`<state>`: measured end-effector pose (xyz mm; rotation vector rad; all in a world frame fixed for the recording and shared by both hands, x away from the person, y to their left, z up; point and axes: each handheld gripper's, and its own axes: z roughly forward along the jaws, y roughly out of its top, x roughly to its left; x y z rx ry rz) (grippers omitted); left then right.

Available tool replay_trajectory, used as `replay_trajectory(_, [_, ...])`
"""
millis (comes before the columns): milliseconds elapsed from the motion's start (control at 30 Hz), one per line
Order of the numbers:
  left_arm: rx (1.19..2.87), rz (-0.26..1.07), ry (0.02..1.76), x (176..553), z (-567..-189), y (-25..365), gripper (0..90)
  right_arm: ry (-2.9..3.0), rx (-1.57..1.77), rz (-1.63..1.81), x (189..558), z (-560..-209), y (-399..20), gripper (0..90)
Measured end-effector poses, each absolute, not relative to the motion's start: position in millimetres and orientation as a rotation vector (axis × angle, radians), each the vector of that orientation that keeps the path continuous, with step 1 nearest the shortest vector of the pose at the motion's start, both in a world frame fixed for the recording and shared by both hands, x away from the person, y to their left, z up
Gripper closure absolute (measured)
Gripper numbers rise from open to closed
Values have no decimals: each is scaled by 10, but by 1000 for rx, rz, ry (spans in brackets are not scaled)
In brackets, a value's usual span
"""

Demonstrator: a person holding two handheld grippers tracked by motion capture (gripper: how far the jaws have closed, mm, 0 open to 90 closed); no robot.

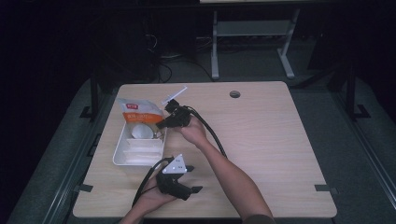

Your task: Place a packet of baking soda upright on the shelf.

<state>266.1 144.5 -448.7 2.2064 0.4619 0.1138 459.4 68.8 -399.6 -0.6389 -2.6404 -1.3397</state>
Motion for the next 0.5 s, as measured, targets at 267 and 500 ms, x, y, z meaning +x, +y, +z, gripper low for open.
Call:
replay_trajectory(267, [2202, 115, 461, 2667, -4486, 1451, 235, -2624, -632, -1363, 4579, -3939, 642, 833])
replay_trajectory(500, [2205, 116, 464, 2670, -4487, 1448, 235, -2609, -629, -1385, 4556, -3862, 494, 794])
